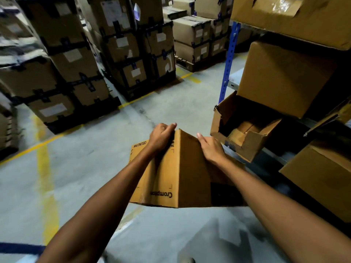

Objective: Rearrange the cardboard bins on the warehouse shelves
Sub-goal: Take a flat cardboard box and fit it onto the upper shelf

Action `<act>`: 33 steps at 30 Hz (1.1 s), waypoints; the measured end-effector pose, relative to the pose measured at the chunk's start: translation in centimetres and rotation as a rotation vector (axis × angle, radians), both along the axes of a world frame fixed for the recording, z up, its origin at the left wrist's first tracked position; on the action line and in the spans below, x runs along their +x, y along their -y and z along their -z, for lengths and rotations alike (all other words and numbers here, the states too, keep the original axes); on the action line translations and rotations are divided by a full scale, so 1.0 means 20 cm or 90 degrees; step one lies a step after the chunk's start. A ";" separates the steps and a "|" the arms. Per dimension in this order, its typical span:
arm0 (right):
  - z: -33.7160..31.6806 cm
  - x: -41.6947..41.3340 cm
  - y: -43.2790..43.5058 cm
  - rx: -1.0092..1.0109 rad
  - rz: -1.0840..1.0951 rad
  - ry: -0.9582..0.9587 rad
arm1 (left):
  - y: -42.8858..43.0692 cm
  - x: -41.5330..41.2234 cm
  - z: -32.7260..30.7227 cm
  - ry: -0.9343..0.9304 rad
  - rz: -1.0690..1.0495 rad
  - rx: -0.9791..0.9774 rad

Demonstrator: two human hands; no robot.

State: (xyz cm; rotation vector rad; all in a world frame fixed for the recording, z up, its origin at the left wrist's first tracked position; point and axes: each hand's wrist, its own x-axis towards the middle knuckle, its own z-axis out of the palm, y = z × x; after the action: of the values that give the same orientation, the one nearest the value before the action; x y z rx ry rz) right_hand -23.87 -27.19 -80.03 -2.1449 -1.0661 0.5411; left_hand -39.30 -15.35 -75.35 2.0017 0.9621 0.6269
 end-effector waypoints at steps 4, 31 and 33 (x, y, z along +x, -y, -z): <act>0.00 -0.07 -0.02 0.003 0.028 0.134 | -0.06 -0.11 -0.04 0.083 -0.045 -0.144; 0.01 0.14 0.43 -0.151 0.050 0.356 | 0.01 -0.06 0.30 -0.366 -0.073 0.281; 0.00 0.11 0.45 -0.158 0.069 0.355 | 0.07 -0.03 0.31 -0.318 -0.048 0.255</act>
State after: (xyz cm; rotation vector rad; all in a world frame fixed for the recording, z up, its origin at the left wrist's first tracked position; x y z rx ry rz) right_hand -21.73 -36.16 -80.11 -2.6410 -1.2059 0.0112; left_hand -39.87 -16.73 -81.57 2.5605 1.2855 0.3824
